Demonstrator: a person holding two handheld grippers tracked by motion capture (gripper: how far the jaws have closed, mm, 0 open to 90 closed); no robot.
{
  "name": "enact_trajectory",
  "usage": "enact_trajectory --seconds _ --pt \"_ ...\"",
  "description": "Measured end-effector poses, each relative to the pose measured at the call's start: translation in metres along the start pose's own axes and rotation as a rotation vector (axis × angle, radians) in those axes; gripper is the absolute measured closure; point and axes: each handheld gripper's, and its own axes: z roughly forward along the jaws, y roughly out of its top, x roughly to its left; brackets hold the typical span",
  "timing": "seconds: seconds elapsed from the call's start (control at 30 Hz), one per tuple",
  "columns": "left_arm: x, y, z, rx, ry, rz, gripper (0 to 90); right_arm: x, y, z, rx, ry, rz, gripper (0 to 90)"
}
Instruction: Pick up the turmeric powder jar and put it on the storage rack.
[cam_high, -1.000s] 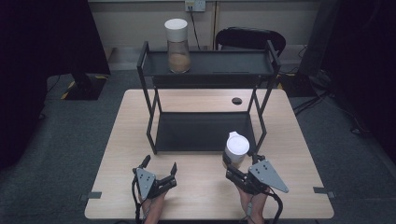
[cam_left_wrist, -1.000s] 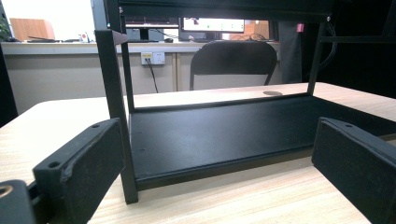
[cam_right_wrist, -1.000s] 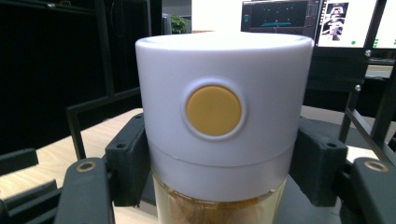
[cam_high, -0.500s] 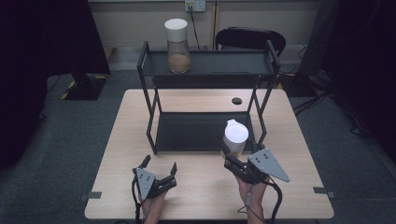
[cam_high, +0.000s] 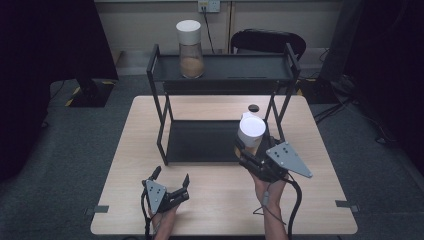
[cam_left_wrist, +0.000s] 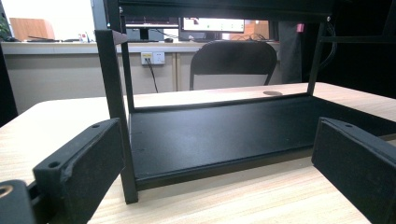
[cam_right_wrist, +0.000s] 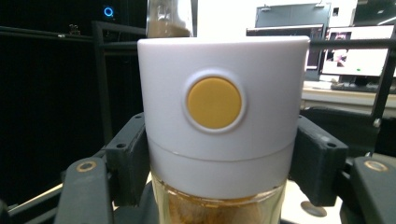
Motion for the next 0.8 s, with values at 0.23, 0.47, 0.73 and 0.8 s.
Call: enact_trajectory --seconds 0.23,0.47,0.73,0.8 --pt "0.000 0.000 0.000 0.000 -0.001 0.001 2.0 -0.007 0.016 0.010 -0.015 -0.007 -0.004 29.7" --pt "0.000 0.000 0.000 0.000 -0.002 0.001 2.0 -0.015 0.033 0.023 -0.019 -0.015 0.000 29.7" --pt "0.000 0.000 0.000 0.000 -0.001 -0.003 2.0 -0.018 0.058 0.037 -0.029 -0.024 -0.019 29.8" --pt "0.000 0.000 0.000 -0.001 -0.001 -0.002 2.0 -0.017 0.065 0.042 -0.028 -0.031 -0.026 29.8"
